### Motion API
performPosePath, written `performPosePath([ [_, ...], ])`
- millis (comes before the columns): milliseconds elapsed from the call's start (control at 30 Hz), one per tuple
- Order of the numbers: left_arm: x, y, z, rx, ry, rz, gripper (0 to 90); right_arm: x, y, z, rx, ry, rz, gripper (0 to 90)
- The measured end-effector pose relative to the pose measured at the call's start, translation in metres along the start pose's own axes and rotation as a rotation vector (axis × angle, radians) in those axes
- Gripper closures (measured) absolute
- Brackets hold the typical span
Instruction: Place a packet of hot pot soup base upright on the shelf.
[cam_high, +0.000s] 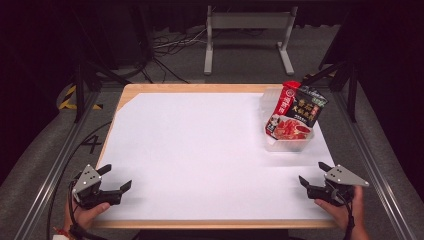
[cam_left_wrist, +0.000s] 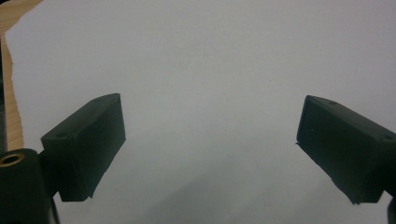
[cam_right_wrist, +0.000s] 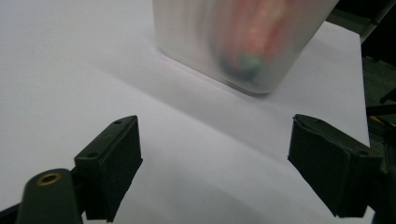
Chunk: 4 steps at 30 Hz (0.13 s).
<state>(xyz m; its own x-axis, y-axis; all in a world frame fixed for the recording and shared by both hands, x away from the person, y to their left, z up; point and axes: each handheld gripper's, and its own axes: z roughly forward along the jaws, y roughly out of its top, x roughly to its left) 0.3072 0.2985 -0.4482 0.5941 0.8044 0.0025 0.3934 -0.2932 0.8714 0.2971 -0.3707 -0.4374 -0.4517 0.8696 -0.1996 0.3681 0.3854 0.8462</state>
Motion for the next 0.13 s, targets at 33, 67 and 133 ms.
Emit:
performPosePath([
  [33, 0.0, 0.0005, 0.0006, 0.002, -0.001, 0.002, 8.7, -0.0001, -0.0002, -0.0001, 0.0, 0.0, -0.001, 17.3],
  [67, -0.0002, 0.0008, 0.0015, 0.003, -0.003, -0.002, 8.7, 0.0, -0.0002, -0.0003, 0.002, -0.001, 0.0, 17.2],
  [133, 0.0001, 0.0017, 0.0027, 0.006, -0.009, -0.009, 8.6, -0.0001, -0.0005, -0.0009, 0.003, -0.003, 0.005, 17.2],
])
